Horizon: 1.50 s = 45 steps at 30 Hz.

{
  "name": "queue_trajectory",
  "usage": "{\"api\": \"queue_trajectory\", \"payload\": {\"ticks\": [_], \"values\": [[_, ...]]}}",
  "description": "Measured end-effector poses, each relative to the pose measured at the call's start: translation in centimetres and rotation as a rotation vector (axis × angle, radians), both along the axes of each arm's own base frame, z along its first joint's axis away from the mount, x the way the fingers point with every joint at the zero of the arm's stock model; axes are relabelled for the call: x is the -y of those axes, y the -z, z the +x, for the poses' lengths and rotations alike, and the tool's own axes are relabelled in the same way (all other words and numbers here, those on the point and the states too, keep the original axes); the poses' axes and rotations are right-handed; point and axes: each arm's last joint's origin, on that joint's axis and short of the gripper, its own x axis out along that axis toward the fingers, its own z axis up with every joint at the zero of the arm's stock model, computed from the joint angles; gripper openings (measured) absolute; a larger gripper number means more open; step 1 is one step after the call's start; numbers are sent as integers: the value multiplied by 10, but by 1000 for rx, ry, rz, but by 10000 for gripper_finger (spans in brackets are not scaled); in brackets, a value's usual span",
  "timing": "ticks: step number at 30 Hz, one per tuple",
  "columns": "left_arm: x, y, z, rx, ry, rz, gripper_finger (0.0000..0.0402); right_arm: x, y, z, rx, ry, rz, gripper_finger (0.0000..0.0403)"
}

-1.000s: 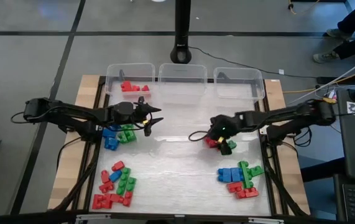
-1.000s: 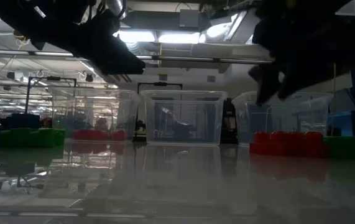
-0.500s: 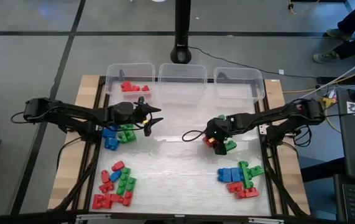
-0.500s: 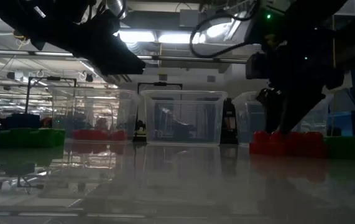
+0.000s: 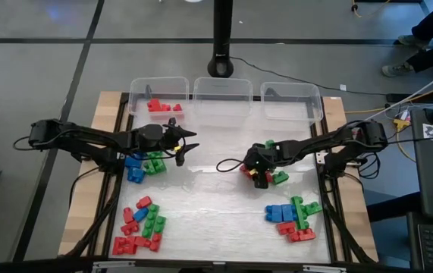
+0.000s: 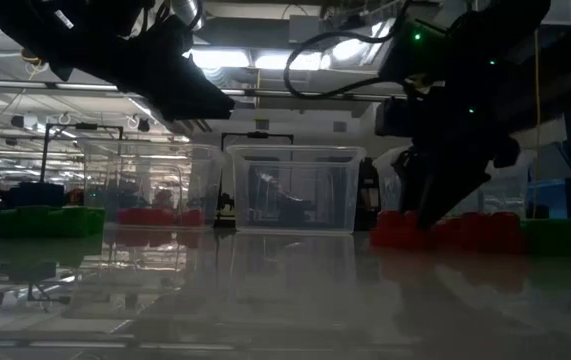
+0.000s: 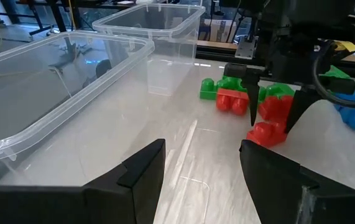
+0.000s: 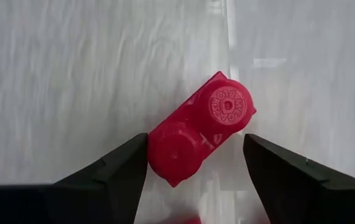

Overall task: Sort blocks
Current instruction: Put the red game piece into the left transparent bin

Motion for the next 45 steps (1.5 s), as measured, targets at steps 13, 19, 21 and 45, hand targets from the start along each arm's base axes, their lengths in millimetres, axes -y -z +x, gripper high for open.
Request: {"api": "queue_trajectory", "payload": {"ticks": [13, 19, 21, 45], "values": [[0, 0, 0, 7, -7, -23, 198, 10, -3, 7, 87, -1, -82, 264], [0, 0, 0, 4, -8, -27, 198, 7, -4, 10, 115, 46, -12, 264], [0, 0, 0, 4, -8, -26, 198, 8, -5, 11, 128, 74, -4, 264], [-2, 13, 6, -56, -29, -5, 198, 3, 25, 23, 91, -77, -204, 205]]}}
